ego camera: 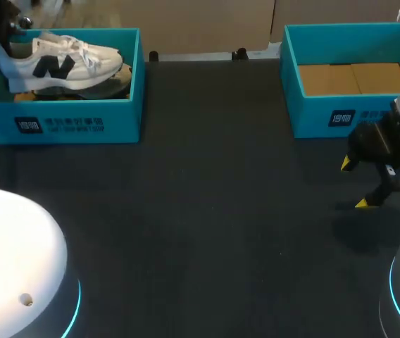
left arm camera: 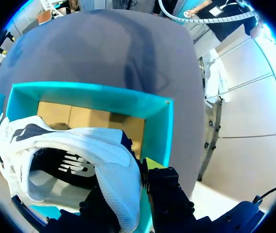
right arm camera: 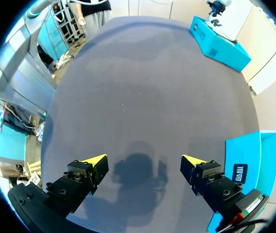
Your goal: Take the shoe out of the shoebox, open the shoe tongue, remove and reinsert the insole, then place the shoe into the shoebox
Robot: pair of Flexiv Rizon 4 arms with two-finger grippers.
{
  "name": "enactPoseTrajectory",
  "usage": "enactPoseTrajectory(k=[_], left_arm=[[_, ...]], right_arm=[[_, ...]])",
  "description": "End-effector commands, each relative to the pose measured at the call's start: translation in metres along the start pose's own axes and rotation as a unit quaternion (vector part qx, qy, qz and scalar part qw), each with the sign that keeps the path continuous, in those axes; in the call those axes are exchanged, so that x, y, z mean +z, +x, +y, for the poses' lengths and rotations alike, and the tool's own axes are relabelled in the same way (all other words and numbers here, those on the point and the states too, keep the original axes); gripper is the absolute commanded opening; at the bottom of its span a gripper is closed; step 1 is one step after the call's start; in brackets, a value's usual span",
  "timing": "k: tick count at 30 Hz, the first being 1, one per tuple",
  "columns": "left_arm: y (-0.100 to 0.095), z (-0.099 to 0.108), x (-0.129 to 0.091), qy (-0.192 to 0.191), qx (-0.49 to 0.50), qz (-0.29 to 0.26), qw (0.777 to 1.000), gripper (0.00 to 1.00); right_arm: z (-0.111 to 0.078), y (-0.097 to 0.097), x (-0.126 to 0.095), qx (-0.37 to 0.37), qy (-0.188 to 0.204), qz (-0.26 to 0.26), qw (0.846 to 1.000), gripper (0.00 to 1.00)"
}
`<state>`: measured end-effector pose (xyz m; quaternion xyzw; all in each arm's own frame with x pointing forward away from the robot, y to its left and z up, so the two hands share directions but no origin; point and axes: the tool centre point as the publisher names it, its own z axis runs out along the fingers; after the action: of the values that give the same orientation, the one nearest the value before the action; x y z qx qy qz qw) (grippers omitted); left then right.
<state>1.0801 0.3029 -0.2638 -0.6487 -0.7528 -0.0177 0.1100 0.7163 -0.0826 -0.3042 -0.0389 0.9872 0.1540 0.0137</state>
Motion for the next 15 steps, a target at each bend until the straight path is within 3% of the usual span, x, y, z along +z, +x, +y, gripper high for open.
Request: enactPoseTrajectory(k=[1,10,12,15], left_arm=[[0.002,-0.020,-0.035,-0.010,0.001,0.005,1.000,0.00],[-0.005,-0.056,-0.094,-0.016,0.014,0.013,1.000,0.00],[-0.010,-0.067,-0.119,-0.032,0.016,0.012,0.999,0.00],[-0.010,-0.067,-0.119,-0.032,0.016,0.012,0.999,0.00]], right_arm=[[0.000,0.001,0.000,0.000,0.001,-0.001,1.000,1.00],[0.000,0.001,0.000,0.000,0.001,-0.001,1.000,1.00],[0.000,0.001,0.000,0.000,0.001,-0.001,1.000,1.00],[0.000,0.001,0.000,0.000,0.001,-0.001,1.000,1.00]])
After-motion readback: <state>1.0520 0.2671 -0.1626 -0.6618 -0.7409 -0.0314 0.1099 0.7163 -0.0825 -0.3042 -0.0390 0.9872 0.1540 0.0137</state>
